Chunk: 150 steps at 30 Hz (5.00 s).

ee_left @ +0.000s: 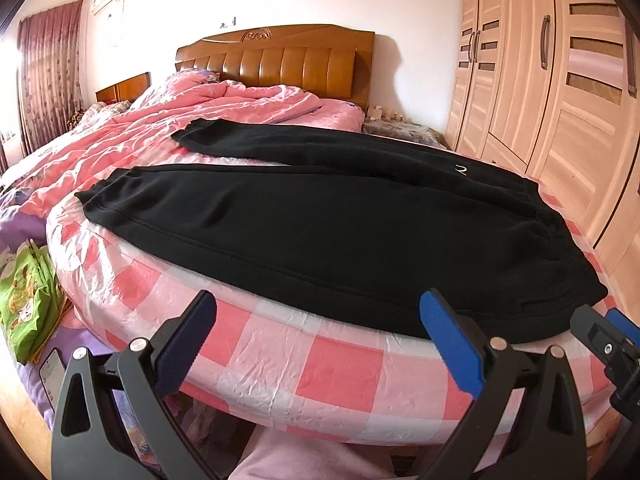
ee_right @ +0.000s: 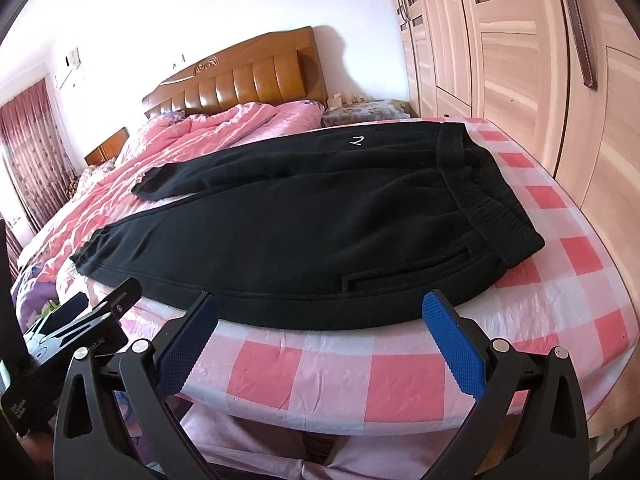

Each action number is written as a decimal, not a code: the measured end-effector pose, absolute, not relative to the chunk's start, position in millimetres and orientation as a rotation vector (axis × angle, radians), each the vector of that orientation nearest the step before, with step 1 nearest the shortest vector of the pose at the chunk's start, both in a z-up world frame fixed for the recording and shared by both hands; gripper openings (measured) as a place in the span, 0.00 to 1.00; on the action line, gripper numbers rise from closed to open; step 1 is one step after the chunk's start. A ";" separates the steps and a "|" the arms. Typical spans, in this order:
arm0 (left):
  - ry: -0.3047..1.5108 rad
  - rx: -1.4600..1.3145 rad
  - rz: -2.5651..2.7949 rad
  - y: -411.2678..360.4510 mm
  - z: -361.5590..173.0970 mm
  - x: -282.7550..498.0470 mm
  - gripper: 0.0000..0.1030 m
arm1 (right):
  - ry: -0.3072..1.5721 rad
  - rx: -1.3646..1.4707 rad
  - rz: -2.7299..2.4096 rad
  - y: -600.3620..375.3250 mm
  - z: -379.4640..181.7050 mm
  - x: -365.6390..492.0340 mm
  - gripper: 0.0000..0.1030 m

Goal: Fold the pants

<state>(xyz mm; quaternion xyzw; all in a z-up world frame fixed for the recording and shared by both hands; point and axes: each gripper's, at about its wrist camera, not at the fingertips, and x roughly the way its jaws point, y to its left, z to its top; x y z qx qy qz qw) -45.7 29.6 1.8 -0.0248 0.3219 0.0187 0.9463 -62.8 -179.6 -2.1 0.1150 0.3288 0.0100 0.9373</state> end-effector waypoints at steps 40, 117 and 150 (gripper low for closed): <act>0.595 0.127 0.007 18.4 9.6 -12.0 0.99 | 0.597 0.183 0.089 -202.3 22.4 -38.9 0.96; 0.337 0.914 -0.510 103.7 82.7 118.9 0.00 | 0.577 -0.316 0.406 -245.1 44.5 76.8 0.08; 0.944 -0.061 -0.130 103.4 18.1 300.9 0.12 | 0.692 -0.193 0.377 -235.2 -29.8 22.8 0.09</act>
